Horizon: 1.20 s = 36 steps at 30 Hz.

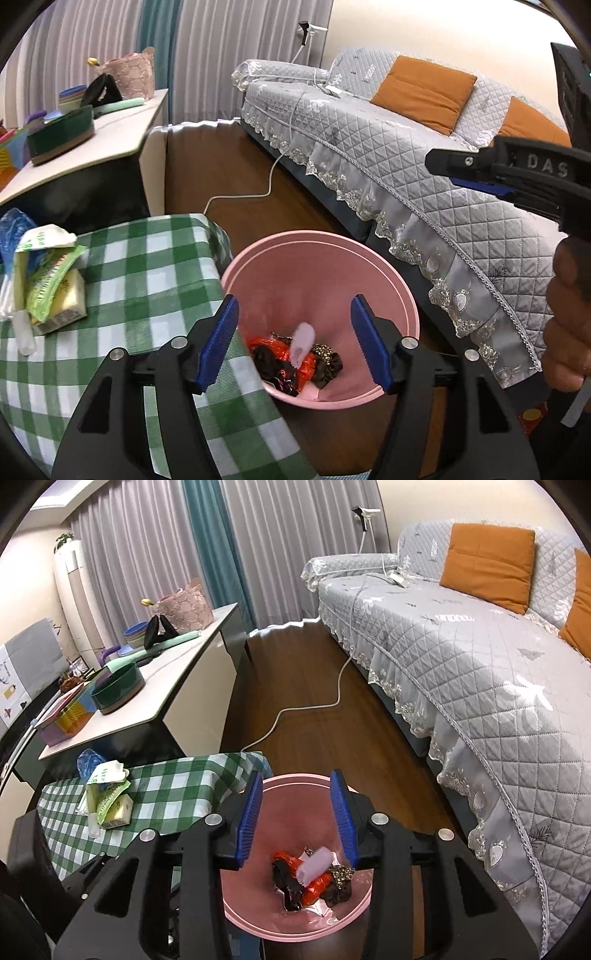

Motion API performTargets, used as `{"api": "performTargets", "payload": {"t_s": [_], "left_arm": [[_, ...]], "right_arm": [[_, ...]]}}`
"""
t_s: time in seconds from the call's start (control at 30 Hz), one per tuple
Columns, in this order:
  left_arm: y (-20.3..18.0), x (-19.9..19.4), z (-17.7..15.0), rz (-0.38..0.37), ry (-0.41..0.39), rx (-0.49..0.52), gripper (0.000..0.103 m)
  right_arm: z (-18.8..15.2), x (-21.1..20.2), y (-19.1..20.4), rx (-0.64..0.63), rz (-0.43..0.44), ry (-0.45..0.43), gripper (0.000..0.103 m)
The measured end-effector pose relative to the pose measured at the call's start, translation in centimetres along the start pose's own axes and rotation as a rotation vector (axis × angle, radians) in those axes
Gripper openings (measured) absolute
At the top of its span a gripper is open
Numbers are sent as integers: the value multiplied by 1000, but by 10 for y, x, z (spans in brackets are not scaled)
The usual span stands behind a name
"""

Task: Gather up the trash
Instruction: 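Move both open grippers back over the table toward the remaining trash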

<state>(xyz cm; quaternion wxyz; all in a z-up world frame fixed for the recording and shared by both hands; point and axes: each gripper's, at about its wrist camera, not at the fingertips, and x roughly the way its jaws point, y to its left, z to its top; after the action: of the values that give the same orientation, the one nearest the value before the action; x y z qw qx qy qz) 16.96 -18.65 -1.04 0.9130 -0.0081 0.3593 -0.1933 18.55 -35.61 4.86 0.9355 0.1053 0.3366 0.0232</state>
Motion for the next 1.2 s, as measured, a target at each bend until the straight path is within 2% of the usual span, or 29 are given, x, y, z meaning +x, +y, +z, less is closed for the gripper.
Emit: {"api": "performTargets", "payload": {"t_s": [0.13, 0.37, 0.67, 0.93, 1.2], "left_arm": [[7, -22, 4, 8, -34, 2, 62], [28, -63, 11, 40, -87, 18, 62], [63, -89, 10, 87, -127, 5, 61], [92, -84, -5, 127, -125, -71, 48], [125, -80, -15, 164, -114, -126, 39]], "right_arm": [[1, -6, 10, -9, 6, -13, 39], [2, -24, 32, -27, 22, -88, 39], [2, -28, 59, -58, 44, -103, 39], [-3, -21, 80, -88, 68, -98, 39], [-11, 3, 105, -104, 113, -53, 39]]}}
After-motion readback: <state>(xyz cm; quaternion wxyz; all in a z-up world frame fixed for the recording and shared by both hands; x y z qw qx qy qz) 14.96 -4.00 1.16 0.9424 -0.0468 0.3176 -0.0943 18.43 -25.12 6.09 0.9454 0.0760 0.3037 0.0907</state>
